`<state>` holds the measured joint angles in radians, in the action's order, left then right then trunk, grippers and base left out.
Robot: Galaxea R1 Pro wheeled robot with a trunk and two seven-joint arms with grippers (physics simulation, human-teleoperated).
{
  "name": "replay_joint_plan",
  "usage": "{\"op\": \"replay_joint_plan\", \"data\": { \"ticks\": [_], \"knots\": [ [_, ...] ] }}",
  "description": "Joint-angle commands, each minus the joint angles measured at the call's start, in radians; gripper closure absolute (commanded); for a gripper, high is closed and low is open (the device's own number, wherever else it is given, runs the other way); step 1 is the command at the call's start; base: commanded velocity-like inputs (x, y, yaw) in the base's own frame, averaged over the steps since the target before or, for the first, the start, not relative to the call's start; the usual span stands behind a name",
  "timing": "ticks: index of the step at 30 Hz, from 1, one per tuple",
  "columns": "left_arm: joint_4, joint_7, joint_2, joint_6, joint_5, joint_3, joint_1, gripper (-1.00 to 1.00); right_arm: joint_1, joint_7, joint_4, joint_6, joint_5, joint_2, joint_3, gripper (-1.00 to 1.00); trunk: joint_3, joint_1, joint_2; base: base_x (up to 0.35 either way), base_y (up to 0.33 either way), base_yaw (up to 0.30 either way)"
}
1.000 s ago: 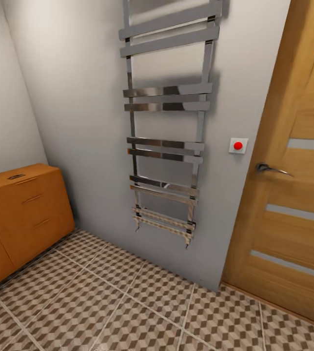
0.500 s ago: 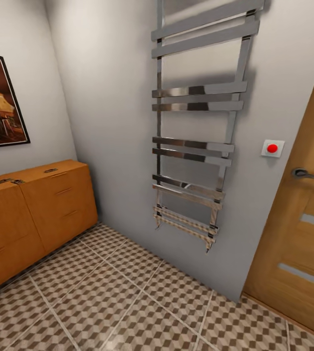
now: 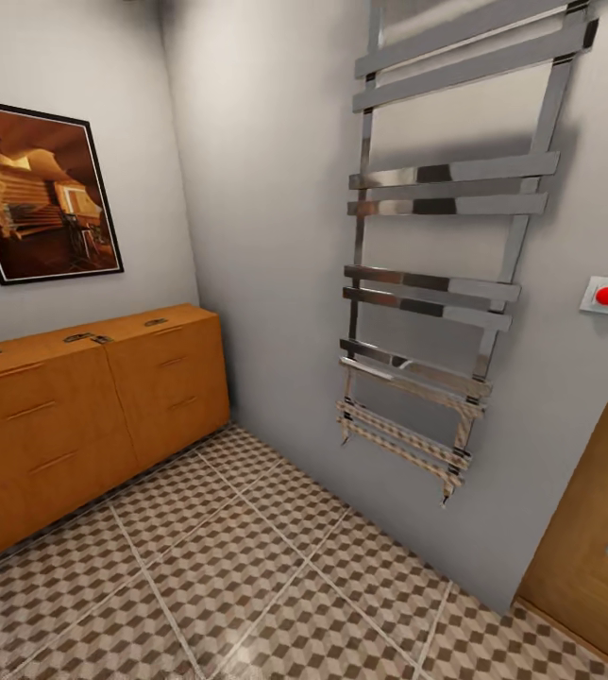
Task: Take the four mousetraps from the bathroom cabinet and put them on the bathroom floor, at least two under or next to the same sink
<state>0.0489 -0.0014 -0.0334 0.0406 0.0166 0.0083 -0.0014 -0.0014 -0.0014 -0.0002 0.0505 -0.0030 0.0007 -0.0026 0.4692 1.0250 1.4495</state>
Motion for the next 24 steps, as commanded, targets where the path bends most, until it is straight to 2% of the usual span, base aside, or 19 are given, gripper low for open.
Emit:
{"op": "replay_joint_plan", "data": {
  "ticks": [1, 24],
  "knots": [
    [0.000, 0.000, 0.000, 0.002, 0.002, 0.001, 0.000, -1.00, 0.000, 0.000, 0.000, 0.003, -0.001, 0.000, 0.000, -1.00, 0.001, 0.000, 0.000, 0.000, 0.000, 0.296],
    [0.000, 0.000, 0.000, 0.002, 0.003, 0.001, 0.000, -1.00, 0.000, 0.000, 0.000, 0.003, 0.000, 0.000, 0.000, -1.00, 0.001, 0.000, 0.000, 0.000, 0.000, 0.296]
  ]
}}
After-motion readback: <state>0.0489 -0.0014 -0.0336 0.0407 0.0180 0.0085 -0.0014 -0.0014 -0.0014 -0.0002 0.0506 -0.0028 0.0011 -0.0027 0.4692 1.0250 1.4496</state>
